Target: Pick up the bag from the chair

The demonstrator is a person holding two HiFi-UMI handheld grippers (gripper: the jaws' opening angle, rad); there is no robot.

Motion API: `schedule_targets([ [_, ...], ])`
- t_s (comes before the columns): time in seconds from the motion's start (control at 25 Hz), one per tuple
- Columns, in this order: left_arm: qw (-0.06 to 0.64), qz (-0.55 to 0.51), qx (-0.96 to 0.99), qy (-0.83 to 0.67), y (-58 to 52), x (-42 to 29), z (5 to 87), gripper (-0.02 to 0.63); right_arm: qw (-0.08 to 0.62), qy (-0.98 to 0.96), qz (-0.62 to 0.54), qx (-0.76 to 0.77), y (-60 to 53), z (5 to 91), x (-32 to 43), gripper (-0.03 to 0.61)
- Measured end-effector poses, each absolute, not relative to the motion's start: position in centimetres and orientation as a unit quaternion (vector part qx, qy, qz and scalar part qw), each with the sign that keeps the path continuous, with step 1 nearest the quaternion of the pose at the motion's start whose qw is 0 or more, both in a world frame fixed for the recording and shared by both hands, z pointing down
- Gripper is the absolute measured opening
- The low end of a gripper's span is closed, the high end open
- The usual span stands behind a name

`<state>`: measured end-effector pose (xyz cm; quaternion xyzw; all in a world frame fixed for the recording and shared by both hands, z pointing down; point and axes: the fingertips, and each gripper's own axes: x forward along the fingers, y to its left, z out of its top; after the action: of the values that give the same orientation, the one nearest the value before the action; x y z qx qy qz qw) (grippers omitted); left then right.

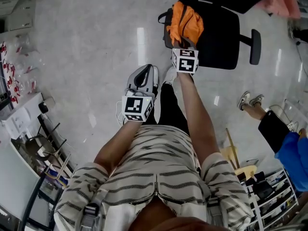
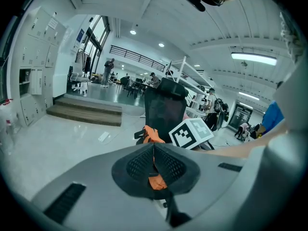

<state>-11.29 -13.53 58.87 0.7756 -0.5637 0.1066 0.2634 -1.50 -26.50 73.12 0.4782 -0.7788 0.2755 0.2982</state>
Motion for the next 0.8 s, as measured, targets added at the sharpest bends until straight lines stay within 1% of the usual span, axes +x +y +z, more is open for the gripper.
schedule_targets([
  [0.4,0.251,0.11,0.783,-0.558,-13.8,-10.4,58.3,0.021,0.248,-0.792,0.273,0.487,-26.6,71.0,0.7,0.026],
  [0.8,0.233,0.109,0.794,-0.551,-14.1,-8.4,56.7,0.021,0.191,-0.797,0.273,0.504,-27.2,68.0,4.2,0.026],
])
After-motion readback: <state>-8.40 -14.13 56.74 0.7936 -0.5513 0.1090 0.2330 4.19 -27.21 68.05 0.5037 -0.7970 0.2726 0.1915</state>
